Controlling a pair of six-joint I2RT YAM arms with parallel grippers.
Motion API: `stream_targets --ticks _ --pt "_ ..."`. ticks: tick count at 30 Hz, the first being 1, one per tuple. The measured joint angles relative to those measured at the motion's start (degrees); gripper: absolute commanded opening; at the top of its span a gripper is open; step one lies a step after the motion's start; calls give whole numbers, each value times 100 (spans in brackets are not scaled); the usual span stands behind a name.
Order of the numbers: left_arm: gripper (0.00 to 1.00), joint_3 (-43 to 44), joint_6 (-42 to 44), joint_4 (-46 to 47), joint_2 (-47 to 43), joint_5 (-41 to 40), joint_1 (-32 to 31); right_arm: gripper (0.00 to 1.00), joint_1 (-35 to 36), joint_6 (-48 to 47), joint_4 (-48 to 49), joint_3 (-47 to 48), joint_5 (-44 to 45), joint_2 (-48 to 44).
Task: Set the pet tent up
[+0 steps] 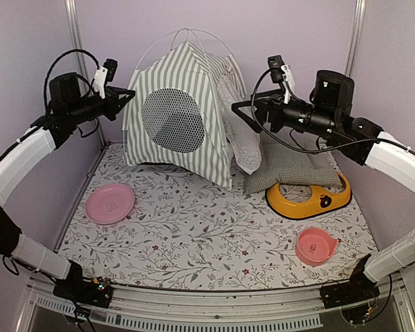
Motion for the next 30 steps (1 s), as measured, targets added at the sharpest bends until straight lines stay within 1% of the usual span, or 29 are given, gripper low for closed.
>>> stream_targets --ticks 4,5,6,7,8,9,10,11,13,17,19,21,24,26,27,28,29,30 --pt "0 68 275 278 289 1261 546 99 -452 -2 59 -264 245 -498" --pt "0 68 306 315 363 1473 656 99 -551 11 83 -345 302 -577" --pt "14 68 352 356 457 1665 780 99 -684 24 133 -468 352 -667" --pt "38 70 398 396 555 1797 885 99 -804 55 164 -597 393 -732" --pt "57 81 428 409 656 1867 966 99 -909 101 208 -710 424 -754" --pt "69 96 455 452 748 1871 1029 99 -975 138 232 -796 452 -758" --pt "75 116 426 514 841 1801 1097 99 -1036 168 249 -896 498 -739" --pt "79 120 369 566 896 1698 1139 99 -1071 190 245 -970 514 -704" --pt "82 120 188 673 964 1333 1202 99 -1097 260 247 -1054 538 -579" --pt "81 24 -225 920 879 413 1204 99 -1091 363 271 -1235 535 -343" --pt "79 -219 -470 955 647 -164 1104 99 -1091 404 271 -1255 535 -216" --pt "79 -570 -691 979 328 -693 855 99 -1091 424 273 -1266 538 -111" --pt "77 -1211 -1036 984 -264 -1576 83 99 -1091 435 286 -1266 538 28" --pt "77 -1582 -1381 942 -623 -2144 -584 99 -1091 435 317 -1266 531 107" --pt "77 -1738 -1576 907 -778 -2470 -931 99 -1091 437 323 -1266 522 144" --pt "78 -1875 -1762 874 -907 -2789 -1064 99 -1091 437 326 -1266 509 173" --pt "78 -1967 -1917 820 -1001 -3058 -1510 99 -1093 437 334 -1266 492 210" --pt "78 -2024 -2063 756 -1058 -3381 -1766 99 -1091 437 337 -1266 485 219"
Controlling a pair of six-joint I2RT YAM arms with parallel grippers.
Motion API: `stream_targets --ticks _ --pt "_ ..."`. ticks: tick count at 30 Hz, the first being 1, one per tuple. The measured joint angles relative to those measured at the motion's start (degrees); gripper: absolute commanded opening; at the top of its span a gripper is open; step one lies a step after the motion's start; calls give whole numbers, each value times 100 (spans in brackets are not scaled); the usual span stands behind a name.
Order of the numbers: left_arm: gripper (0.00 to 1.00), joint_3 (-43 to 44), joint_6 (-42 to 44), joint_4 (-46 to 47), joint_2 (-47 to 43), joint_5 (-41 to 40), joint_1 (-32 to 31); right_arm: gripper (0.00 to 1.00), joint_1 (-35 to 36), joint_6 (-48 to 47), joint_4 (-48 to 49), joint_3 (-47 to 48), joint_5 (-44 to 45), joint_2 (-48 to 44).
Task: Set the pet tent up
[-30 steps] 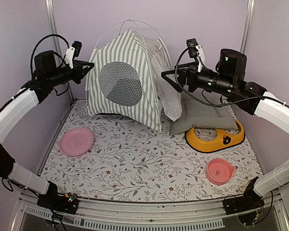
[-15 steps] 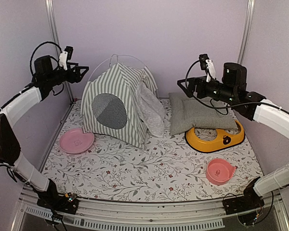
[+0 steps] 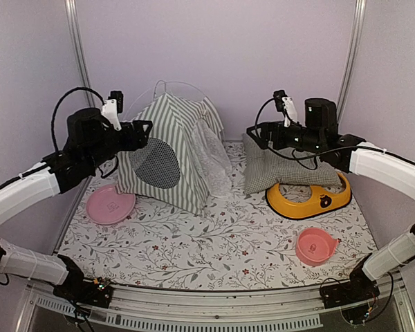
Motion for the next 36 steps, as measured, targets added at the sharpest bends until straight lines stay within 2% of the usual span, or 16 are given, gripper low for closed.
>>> stream_targets --ticks 7,12,13,24,26,32,36 --pt "79 -85 -1180 -332 372 -1985 -1727 99 0 20 186 -90 -144 9" --pt "79 302 -1818 -584 1453 -2848 -2356 99 -2 48 205 -254 -151 -7" --pt "78 839 -2103 -754 2159 -3263 -2531 99 -2 57 212 -400 -149 -96" --pt "76 2218 -2441 -1250 3412 -4249 -2485 99 -2 103 238 -597 -208 -498" --pt "66 2365 -2435 -1316 3595 -4330 -2441 99 -2 103 236 -595 -234 -518" --pt "19 2472 -2144 -1379 3764 -4422 -2264 99 -2 107 225 -595 -304 -531" --pt "3 2450 -1615 -1180 3661 -4354 -2201 99 -2 109 225 -595 -317 -544"
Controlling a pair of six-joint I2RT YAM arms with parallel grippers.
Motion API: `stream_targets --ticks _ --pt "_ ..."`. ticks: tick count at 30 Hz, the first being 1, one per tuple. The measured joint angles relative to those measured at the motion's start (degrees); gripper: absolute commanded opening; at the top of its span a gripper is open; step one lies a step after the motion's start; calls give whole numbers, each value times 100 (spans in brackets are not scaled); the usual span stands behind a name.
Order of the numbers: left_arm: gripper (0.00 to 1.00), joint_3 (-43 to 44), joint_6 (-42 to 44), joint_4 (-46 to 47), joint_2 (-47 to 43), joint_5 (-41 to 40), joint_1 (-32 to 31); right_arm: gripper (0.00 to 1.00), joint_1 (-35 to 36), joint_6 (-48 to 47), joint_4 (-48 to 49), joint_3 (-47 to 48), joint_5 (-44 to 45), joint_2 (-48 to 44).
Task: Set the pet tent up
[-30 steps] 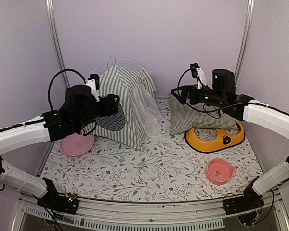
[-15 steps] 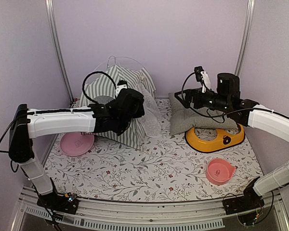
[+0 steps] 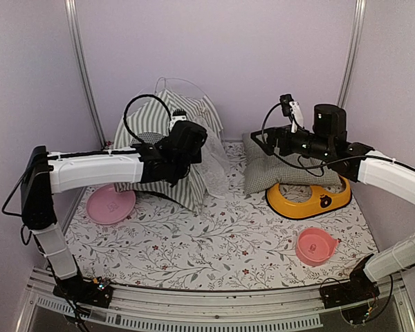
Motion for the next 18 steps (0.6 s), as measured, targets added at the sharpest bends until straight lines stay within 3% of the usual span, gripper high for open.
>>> stream_targets --ticks 10,18 --pt "0 -321 1482 356 -1228 962 186 99 0 2 -57 94 4 -7" --pt "0 -1237 1827 581 -2199 2859 1403 99 0 2 -79 282 33 -9"
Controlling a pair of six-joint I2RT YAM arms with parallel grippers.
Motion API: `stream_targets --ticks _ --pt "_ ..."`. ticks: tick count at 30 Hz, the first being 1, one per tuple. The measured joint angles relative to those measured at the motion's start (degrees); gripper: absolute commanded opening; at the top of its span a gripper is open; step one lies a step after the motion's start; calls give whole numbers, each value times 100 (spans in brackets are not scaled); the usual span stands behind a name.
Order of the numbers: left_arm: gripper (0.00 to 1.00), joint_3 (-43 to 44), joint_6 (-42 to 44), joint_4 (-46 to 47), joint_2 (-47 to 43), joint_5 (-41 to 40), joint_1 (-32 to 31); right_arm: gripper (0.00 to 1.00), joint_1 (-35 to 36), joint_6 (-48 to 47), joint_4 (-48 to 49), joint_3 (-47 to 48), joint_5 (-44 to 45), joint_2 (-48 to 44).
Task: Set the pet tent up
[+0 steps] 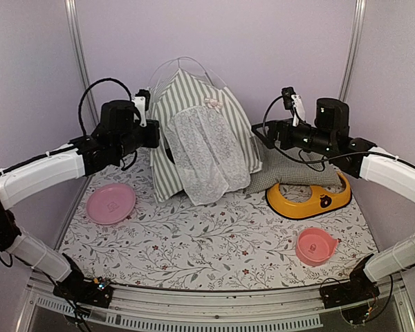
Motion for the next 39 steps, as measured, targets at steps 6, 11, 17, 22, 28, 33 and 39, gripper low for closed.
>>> stream_targets --ticks 6,11,17,22,28,33,39 --pt "0 -850 330 13 -317 1276 737 99 0 9 -48 0 33 2" --pt "1 -1224 553 118 -365 2157 1279 99 2 79 -46 -11 -37 50" --pt "4 -1416 809 103 -671 2736 1700 100 9 131 -68 -275 44 170" --pt "8 -1370 1036 -42 -721 3161 1943 99 0 214 -249 -461 553 295" --pt "27 -1139 1257 -415 -684 3499 2133 99 -212 225 -490 -466 1283 632" --pt "65 -1056 1272 -535 -686 3532 2288 99 -675 219 -780 -337 1613 1152" --pt "85 -957 1106 -610 -741 3351 2304 99 -1110 129 -1364 452 1814 2131"
